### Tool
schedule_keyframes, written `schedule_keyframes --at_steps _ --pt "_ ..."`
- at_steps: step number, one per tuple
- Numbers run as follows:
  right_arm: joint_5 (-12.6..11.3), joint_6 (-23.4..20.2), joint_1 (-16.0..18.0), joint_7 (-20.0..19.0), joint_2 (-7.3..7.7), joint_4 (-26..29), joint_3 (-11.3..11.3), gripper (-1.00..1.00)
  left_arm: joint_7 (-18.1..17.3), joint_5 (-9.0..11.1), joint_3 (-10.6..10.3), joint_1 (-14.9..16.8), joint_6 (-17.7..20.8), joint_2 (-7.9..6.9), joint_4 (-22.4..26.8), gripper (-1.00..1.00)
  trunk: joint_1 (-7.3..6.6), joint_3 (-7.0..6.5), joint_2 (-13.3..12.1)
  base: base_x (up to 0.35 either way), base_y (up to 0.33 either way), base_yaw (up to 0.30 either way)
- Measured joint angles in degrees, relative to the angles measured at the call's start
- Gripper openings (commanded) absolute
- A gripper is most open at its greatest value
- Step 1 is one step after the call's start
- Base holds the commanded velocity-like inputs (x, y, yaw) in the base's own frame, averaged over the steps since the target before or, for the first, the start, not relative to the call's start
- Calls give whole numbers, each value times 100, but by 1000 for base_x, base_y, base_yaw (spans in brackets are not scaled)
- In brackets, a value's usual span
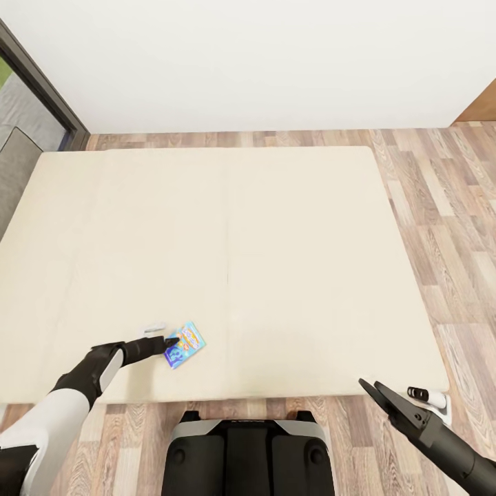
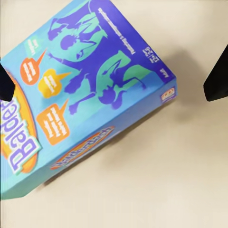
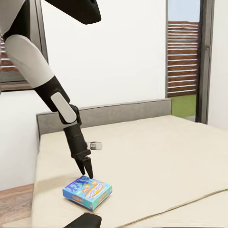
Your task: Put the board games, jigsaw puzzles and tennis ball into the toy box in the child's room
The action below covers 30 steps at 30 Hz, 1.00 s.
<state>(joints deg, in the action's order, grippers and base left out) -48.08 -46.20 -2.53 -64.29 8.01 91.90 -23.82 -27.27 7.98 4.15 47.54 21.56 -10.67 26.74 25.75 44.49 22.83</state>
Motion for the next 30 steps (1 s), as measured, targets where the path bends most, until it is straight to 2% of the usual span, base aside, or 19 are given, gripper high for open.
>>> schedule_keyframes --at_steps 8,30 --pt "2 130 0 13 15 0 0 100 0 -10 1 8 -1 10 -15 100 0 0 0 0 0 0" --pt "2 141 0 15 32 -1 0 100 1 -1 2 9 -47 2 -101 100 0 48 0 0 0 0"
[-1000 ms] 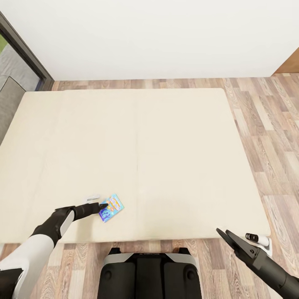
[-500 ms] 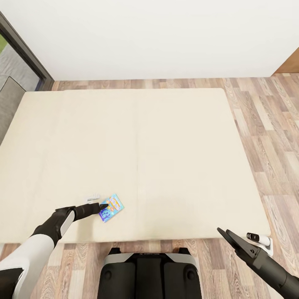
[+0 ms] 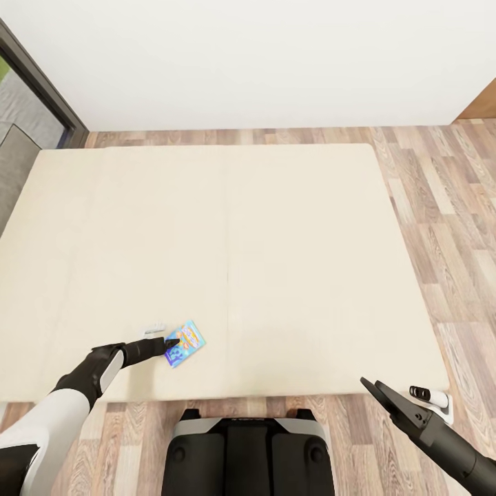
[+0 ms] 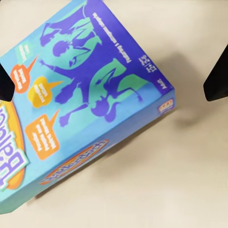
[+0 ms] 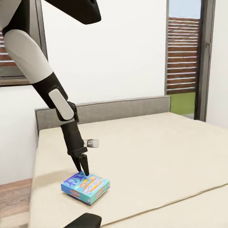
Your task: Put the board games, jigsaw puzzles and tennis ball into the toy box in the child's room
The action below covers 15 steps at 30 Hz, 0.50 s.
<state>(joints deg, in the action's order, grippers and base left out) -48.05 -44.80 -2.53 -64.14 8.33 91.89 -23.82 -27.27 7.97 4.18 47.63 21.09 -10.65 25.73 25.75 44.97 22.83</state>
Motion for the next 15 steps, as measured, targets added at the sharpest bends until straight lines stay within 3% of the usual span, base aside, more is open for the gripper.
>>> schedule_keyframes --at_steps 15 --pt "0 6 0 13 -6 -7 0 100 -7 -2 -5 0 -44 0 -1 100 0 95 0 0 0 0"
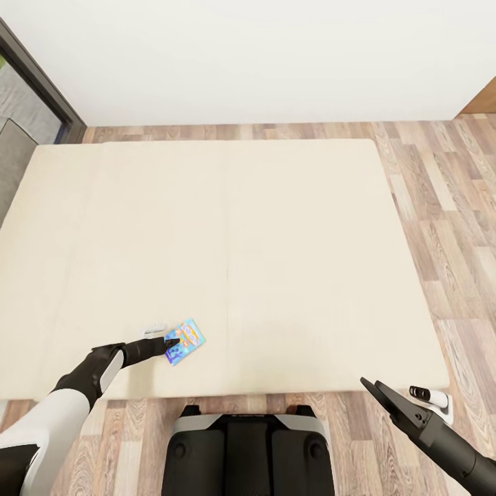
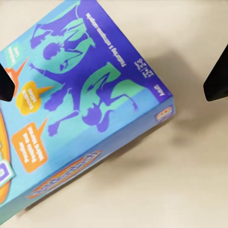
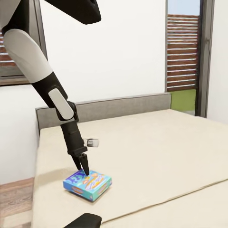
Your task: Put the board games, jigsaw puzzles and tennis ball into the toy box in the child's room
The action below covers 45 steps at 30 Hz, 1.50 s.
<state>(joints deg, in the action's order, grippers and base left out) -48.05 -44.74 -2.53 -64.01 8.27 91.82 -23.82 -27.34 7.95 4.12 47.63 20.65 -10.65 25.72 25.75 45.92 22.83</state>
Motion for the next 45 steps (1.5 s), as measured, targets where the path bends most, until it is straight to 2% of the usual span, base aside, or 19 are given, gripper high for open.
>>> schedule_keyframes --at_steps 13,36,45 --pt "0 0 0 5 -3 2 0 100 -1 10 -5 0 3 0 0 100 0 13 0 0 -97 0" --pt "0 0 0 5 -3 6 5 100 -11 21 6 2 68 0 104 100 0 13 0 0 -4 0" --pt "0 0 0 5 5 1 0 100 -2 21 16 9 90 9 287 100 0 13 0 0 0 0"
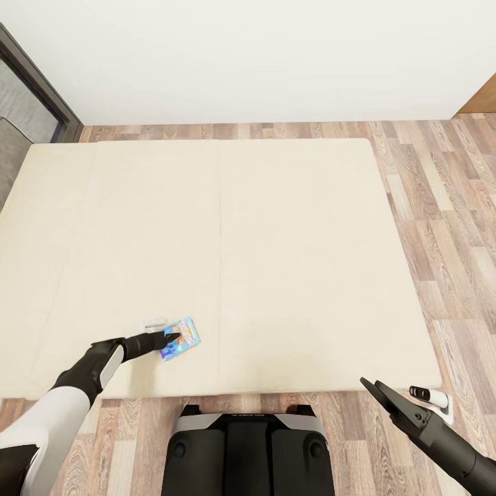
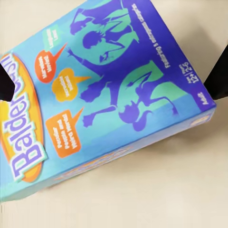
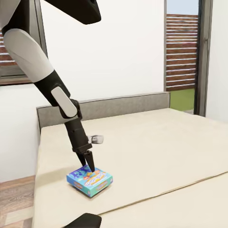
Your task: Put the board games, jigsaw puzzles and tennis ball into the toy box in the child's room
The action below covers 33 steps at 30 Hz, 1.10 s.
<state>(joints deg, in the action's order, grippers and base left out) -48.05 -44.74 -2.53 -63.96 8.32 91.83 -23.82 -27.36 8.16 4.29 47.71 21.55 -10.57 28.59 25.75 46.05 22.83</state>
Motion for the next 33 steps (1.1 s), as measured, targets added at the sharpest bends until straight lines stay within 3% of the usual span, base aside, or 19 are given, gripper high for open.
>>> schedule_keyframes --at_steps 10,24,33 --pt "0 0 0 0 1 0 0 100 -14 13 -4 0 7 2 24 100 0 0 0 0 0 0" --pt "0 0 0 0 1 -2 0 100 -56 18 -8 0 23 154 28 100 0 0 0 0 0 0" --pt "0 0 0 -5 5 -2 0 100 -86 18 0 62 25 177 44 100 0 0 0 0 0 0"
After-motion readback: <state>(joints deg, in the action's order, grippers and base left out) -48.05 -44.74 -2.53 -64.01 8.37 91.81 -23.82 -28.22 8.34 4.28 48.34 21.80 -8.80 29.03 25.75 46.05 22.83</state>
